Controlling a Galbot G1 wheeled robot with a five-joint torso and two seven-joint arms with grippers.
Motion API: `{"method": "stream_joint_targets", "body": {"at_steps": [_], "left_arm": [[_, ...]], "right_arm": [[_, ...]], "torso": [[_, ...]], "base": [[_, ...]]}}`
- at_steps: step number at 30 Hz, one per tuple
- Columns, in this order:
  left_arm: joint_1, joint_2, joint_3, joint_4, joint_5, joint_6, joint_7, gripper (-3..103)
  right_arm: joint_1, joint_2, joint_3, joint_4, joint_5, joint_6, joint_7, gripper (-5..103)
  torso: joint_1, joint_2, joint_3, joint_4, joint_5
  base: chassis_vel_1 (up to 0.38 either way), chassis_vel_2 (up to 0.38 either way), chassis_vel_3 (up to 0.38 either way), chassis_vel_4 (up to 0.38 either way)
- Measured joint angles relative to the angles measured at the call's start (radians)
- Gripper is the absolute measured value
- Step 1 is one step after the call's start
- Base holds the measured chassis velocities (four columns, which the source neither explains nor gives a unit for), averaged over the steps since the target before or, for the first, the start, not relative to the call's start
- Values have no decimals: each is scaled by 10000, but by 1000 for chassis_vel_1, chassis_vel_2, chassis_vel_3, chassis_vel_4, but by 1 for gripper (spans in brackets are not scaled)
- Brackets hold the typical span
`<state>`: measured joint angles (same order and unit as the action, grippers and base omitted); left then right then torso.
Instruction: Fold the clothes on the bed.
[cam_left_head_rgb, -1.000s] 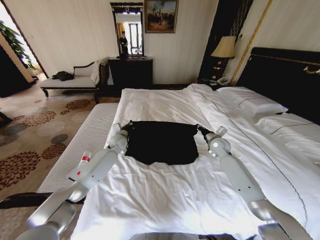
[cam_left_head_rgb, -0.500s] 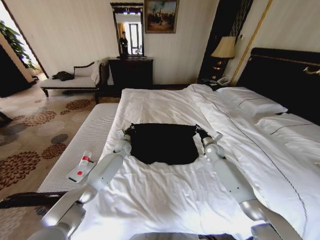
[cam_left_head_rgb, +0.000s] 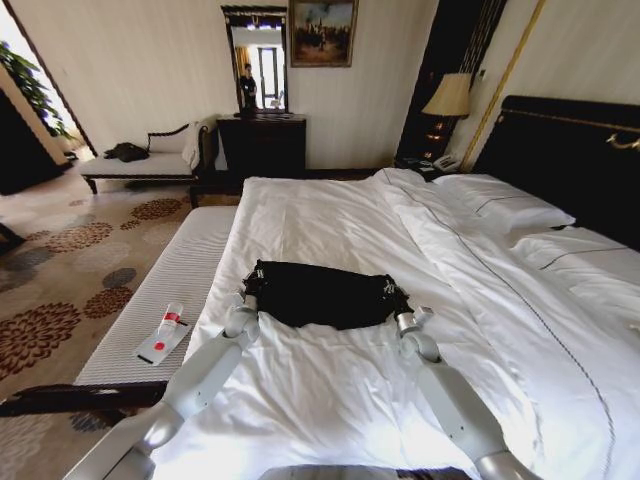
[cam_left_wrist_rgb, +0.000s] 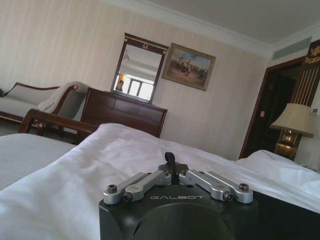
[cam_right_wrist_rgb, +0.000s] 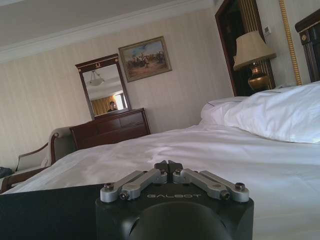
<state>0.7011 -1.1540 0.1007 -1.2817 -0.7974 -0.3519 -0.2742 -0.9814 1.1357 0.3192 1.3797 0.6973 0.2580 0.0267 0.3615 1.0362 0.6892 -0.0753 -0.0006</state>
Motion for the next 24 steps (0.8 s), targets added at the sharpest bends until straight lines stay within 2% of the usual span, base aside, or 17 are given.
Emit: {"method": "stream_joint_targets", "body": {"at_steps": [3,7,24], "left_arm": [[254,17,77,-96,367,-364,46,2],[569,144,94,-302,740,-495,86,2],[1545,541,-80,-665,1697,-599,64,2]], "right_arm": [[-372,-59,122,268,-176,107,-13,0],[-804,-21,225,461,-346,242,-26,0],[-2138,102,483,1224,-900,442,-60,0]], "torso": [[-1,0,0,-1,-3],[0,0,1,-3,0],[1,0,1,-1,0]], "base": [[0,0,0,0],[0,0,0,0],[0,0,0,0]]}}
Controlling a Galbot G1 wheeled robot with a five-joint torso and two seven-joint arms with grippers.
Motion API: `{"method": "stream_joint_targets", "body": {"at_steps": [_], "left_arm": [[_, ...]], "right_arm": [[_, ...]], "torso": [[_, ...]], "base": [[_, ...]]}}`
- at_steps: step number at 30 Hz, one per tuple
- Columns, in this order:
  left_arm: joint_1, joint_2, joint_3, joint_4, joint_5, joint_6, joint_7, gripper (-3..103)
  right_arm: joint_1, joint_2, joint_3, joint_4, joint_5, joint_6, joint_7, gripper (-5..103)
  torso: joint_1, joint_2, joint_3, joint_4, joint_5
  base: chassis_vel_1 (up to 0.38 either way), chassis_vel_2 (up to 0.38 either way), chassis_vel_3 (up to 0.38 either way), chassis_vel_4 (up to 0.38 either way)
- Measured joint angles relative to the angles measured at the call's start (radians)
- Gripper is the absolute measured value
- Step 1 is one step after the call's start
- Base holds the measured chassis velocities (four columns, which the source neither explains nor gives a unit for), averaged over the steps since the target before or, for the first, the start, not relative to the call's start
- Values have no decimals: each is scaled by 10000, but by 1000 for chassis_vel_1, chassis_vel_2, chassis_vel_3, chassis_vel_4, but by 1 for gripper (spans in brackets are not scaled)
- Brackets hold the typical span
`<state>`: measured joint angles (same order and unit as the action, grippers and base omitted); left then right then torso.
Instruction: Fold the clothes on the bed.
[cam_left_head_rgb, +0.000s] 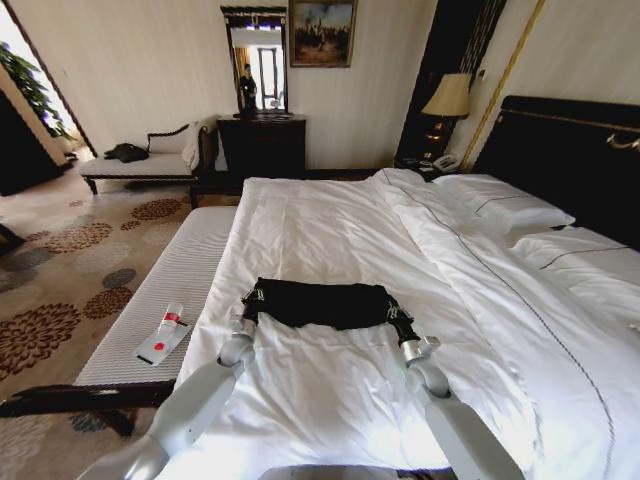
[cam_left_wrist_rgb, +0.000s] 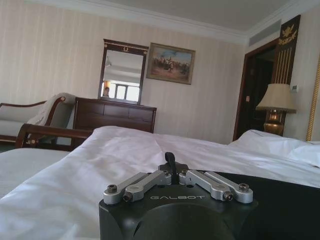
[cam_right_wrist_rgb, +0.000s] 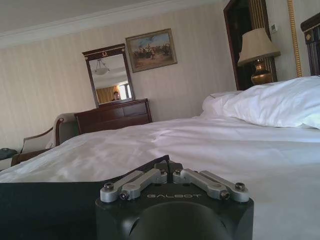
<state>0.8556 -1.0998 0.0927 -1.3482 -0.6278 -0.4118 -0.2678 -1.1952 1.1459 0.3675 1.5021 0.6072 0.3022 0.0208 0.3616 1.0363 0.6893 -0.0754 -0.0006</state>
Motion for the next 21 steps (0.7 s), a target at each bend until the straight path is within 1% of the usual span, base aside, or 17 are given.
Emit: {"method": "stream_joint_targets", "body": {"at_steps": [1,4,6,11,12,13,15,16,17,18,20,21], "left_arm": [[0,0,0,0,0,0,0,2],[333,215,12,-291,383,-58,130,2],[642,377,1,-544,460,-60,181,2],[1042,524,-155,-805,558,-60,195,2],[1127,544,-200,-846,597,-61,164,-1],[1227,570,-269,-890,649,-62,127,3],[1459,641,-498,-1016,729,-62,109,15],[1459,641,-498,-1016,729,-62,109,15],[1541,669,-627,-1051,749,-62,101,20],[1585,694,-711,-1067,757,-64,95,20],[1705,854,-945,-1111,765,-112,80,30],[1705,854,-945,-1111,765,-112,80,30]], "right_arm": [[0,0,0,0,0,0,0,0],[-214,8,44,254,-50,-11,23,0],[-411,45,104,431,-167,-13,54,0],[-795,108,227,635,-396,40,83,0],[-914,123,258,685,-460,76,81,0],[-1073,152,299,750,-566,125,79,-2],[-1414,234,358,883,-764,231,72,8],[-1414,234,358,883,-764,231,72,8],[-1507,278,392,927,-790,248,72,14],[-1570,296,430,958,-801,266,71,19],[-1749,259,573,1046,-788,301,71,30],[-1749,259,573,1046,-788,301,71,30]], "torso": [[0,0,0,0,0],[0,0,0,-2,0],[0,0,0,0,-1],[-1,1,0,0,-1],[0,0,0,-1,-1],[0,1,0,-1,-3],[0,1,0,-3,-1],[0,1,0,-3,-1],[0,0,0,-5,-1],[0,0,0,-2,0],[0,0,0,1,-1],[0,0,0,1,-1]], "base": [[0,0,0,0],[0,0,0,0],[0,0,0,0],[0,0,0,0],[0,0,0,0],[0,0,0,0],[0,0,0,0],[0,0,0,0],[0,0,0,0],[0,0,0,0],[0,0,0,0],[0,0,0,0]]}}
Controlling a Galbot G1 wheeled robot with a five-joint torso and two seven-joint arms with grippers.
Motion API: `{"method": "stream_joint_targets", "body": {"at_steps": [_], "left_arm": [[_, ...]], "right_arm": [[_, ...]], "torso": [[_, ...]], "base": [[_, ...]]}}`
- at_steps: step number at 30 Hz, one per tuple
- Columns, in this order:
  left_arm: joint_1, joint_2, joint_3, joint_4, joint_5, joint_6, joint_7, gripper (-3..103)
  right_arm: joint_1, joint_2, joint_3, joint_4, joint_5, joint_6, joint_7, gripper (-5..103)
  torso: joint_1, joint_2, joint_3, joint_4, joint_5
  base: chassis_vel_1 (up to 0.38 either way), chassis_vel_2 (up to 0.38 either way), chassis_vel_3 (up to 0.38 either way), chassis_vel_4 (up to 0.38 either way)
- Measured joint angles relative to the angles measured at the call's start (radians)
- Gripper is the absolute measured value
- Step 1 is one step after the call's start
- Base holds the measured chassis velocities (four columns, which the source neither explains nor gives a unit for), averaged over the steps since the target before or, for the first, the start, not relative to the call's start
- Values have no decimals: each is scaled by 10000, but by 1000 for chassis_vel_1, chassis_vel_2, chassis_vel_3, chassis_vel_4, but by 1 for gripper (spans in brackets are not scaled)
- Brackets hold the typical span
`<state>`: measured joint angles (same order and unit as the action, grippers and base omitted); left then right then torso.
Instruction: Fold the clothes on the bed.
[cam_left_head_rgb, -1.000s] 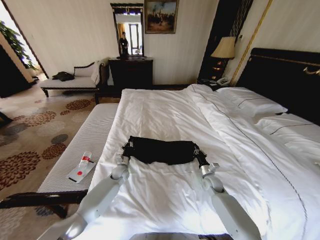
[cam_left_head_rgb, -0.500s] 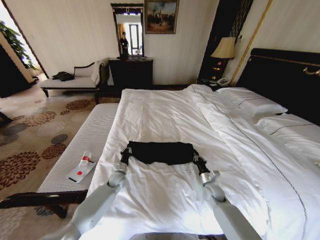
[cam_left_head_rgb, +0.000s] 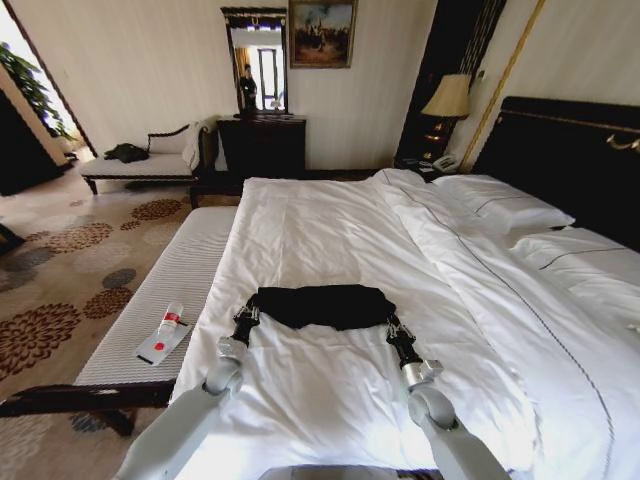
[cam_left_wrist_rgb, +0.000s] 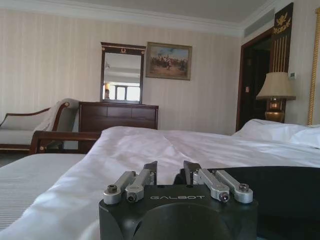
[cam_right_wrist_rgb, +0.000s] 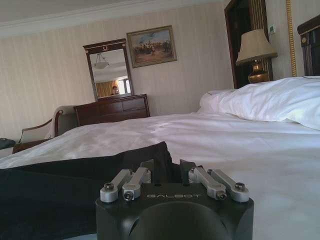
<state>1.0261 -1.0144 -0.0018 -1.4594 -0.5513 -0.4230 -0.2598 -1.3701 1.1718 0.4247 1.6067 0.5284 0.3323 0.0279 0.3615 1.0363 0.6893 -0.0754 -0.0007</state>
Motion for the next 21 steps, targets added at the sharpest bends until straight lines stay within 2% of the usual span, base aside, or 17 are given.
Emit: {"method": "stream_joint_targets", "body": {"at_steps": [1,3,5,6,7,9,10,11,12,13,14,15,17,18,19,20,21], "left_arm": [[42,70,-81,-35,0,-17,0,36],[189,232,-311,-184,-15,-29,23,46],[292,314,-422,-300,-43,-30,45,46],[378,377,-502,-429,-69,-28,46,52],[498,451,-600,-632,-103,0,37,57],[864,671,-851,-1203,-218,207,22,68],[864,671,-851,-1203,-218,207,22,68],[1078,794,-965,-1526,-261,373,-8,74],[1425,997,-1095,-2014,-279,633,-88,80],[1865,1225,-1223,-2553,-253,833,-128,85],[1865,1225,-1223,-2553,-253,833,-128,85],[2233,1357,-1346,-2949,-189,906,-137,85],[3270,1434,-1807,-3699,-34,971,-168,95],[3270,1434,-1807,-3699,-34,971,-168,95],[3693,1405,-2049,-3944,40,974,-172,98],[3927,1380,-2195,-4076,97,974,-171,100],[4466,1309,-2582,-4367,272,958,-116,100]], "right_arm": [[-56,-47,58,29,18,6,2,30],[-215,-199,226,158,99,15,7,41],[-289,-275,317,262,153,7,24,46],[-335,-363,418,399,222,-30,68,51],[-350,-470,522,564,299,-125,138,51],[-247,-772,718,932,435,-526,405,62],[-247,-772,718,932,435,-526,405,62],[-129,-944,762,1030,480,-802,622,68],[11,-1145,795,1081,673,-1179,922,73],[173,-1367,814,1139,1385,-1743,1230,79],[173,-1367,814,1139,1385,-1743,1230,79],[276,-1513,874,1252,2359,-2380,1468,84],[530,-1712,1469,1733,5246,-4662,1979,95],[530,-1712,1469,1733,5246,-4662,1979,95],[727,-1706,1829,1844,6432,-5642,2186,95],[848,-1695,2007,1868,7060,-6069,2242,98],[1126,-1677,2300,1873,8211,-6747,2257,100]], "torso": [[0,0,0,-1,0],[1,0,0,-2,1],[0,-1,1,-3,2],[1,0,1,-3,3],[1,0,0,-4,2],[1,0,0,-7,-4],[1,0,0,-7,-4],[1,0,0,-5,1],[1,0,0,1,1],[1,0,1,3,0],[1,0,1,3,0],[1,-1,1,1,5],[1,-1,1,-7,1],[1,-1,1,-7,1],[1,-1,0,-2,-4],[1,-1,0,-2,-2],[0,-1,0,2,3]], "base": [[0,0,0,0],[0,0,0,0],[0,0,0,0],[0,0,0,0],[0,0,0,0],[0,0,0,0],[0,0,0,0],[0,0,0,0],[0,0,0,0],[0,0,0,0],[0,0,0,0],[0,0,0,0],[0,0,0,0],[0,0,0,0],[0,0,0,0],[0,0,0,0],[0,0,0,0]]}}
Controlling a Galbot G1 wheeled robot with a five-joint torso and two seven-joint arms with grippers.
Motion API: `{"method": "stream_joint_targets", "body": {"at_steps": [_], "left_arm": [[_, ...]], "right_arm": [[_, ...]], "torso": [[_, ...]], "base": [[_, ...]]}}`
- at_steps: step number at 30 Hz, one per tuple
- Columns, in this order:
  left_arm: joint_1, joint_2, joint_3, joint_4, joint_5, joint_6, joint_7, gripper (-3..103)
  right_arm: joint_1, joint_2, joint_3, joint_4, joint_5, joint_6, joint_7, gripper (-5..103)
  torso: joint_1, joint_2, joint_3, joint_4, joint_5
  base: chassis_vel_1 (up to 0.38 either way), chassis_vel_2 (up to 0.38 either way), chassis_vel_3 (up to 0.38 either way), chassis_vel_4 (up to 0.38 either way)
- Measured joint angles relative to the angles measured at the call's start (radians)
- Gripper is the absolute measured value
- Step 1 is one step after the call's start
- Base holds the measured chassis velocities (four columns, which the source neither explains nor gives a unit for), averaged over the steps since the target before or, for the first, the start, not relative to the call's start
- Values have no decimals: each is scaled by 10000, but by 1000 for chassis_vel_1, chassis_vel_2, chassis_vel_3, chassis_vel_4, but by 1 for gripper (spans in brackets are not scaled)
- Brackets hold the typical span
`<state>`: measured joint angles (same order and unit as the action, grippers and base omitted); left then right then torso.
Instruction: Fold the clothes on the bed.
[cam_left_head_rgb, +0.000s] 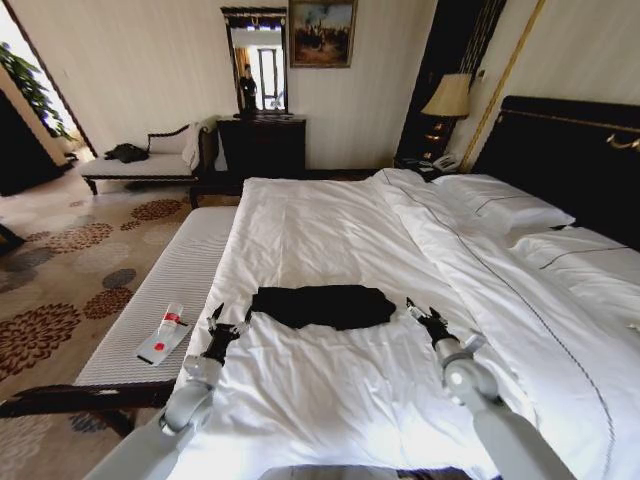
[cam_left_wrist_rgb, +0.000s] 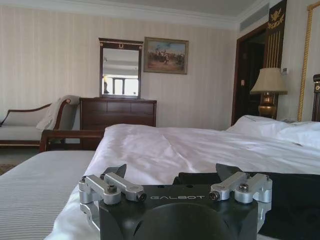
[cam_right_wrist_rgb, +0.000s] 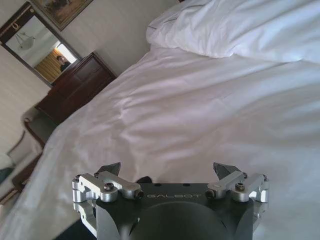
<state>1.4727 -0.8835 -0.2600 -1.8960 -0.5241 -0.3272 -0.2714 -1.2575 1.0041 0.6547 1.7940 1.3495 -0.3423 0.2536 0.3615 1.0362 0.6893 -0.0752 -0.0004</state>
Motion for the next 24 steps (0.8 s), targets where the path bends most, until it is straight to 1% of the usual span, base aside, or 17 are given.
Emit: {"method": "stream_joint_targets", "body": {"at_steps": [1,2,4,5,6,9,13,15,21,24], "left_arm": [[308,-47,-243,-166,124,-40,80,100],[308,-47,-243,-166,124,-40,80,100],[746,-128,-540,-412,282,-119,216,100],[1126,-213,-765,-645,361,-157,287,100],[1126,-213,-765,-645,361,-157,287,100],[1744,-312,-986,-1136,403,-112,319,100],[2261,-356,-1133,-1501,414,-19,320,100],[2759,-415,-1306,-1726,476,18,317,100],[3405,-597,-1644,-1893,651,17,318,100],[3572,-662,-1754,-1921,683,17,317,100]], "right_arm": [[135,-5,99,1,416,-215,-45,100],[135,-5,99,1,416,-215,-45,100],[338,-76,148,8,888,-588,-227,100],[537,-171,7,-60,1047,-837,-397,100],[537,-171,7,-60,1047,-837,-397,100],[973,-141,-453,-464,1156,-1254,-498,100],[1209,6,-887,-869,1006,-1438,-527,100],[1467,169,-1282,-1423,767,-1482,-543,100],[1851,487,-1765,-2388,471,-1474,-511,100],[1896,581,-1820,-2467,493,-1471,-528,100]], "torso": [[0,0,0,1,1],[0,0,0,1,1],[0,0,0,-3,-2],[1,0,0,-7,-3],[1,0,0,-7,-3],[1,0,0,-3,-1],[1,0,0,-6,-1],[1,0,0,-4,-2],[1,0,0,-4,-1],[1,0,0,-5,-4]], "base": [[0,0,0,0],[0,0,0,0],[0,0,0,0],[0,0,0,0],[0,0,0,0],[0,0,0,0],[0,0,0,0],[0,0,0,0],[0,0,0,0],[0,0,0,0]]}}
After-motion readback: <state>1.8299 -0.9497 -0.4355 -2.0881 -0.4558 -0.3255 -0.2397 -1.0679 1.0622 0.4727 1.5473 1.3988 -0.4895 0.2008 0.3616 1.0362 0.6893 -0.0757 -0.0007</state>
